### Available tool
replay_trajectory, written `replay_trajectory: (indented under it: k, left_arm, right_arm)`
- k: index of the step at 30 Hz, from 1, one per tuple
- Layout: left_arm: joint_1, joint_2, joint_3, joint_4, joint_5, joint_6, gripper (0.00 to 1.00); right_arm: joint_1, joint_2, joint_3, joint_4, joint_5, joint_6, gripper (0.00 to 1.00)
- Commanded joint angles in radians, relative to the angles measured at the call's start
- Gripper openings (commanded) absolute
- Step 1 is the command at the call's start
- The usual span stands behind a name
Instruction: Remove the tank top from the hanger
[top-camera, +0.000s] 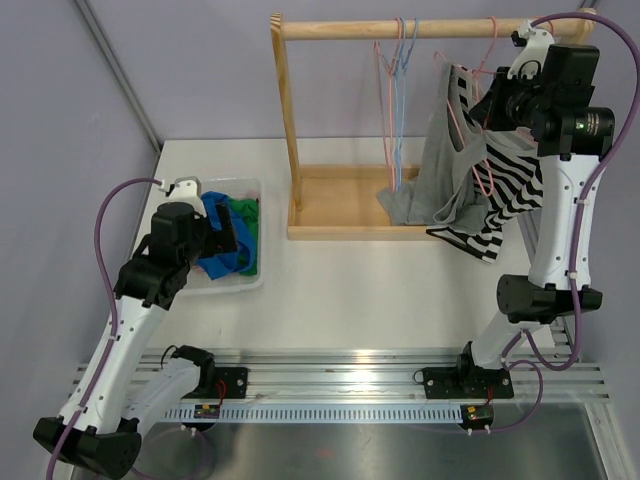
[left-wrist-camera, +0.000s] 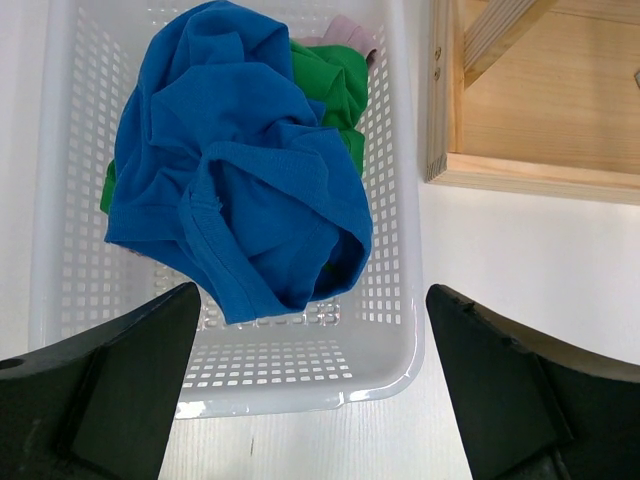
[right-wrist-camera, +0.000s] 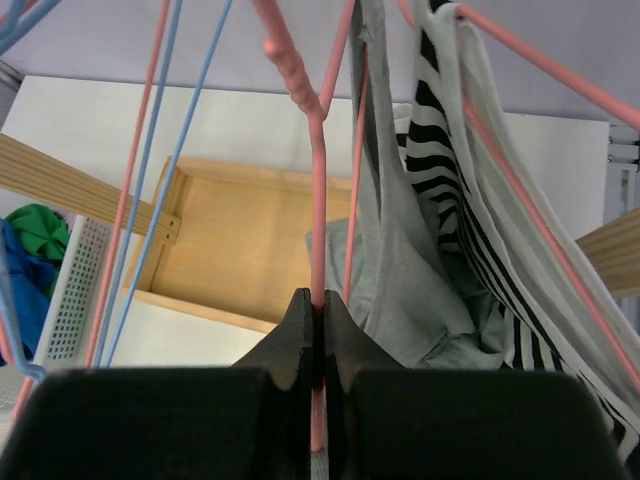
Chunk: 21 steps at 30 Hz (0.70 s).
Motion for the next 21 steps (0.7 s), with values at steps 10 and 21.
replay_trajectory:
  k: [10,21]
  left_arm:
    - [-0.003,-0.026,-0.007,0.054,0.000,0.012,0.99]
    - [-0.003,-0.028,-0.001,0.057,0.015,0.006,0.99]
  right_arm:
    - [0.091,-0.086,0.167,0.079,-0.033,0.119,0.00]
    - [0.091,-0.341,-0.051,0.083,0.031,0.162,0.00]
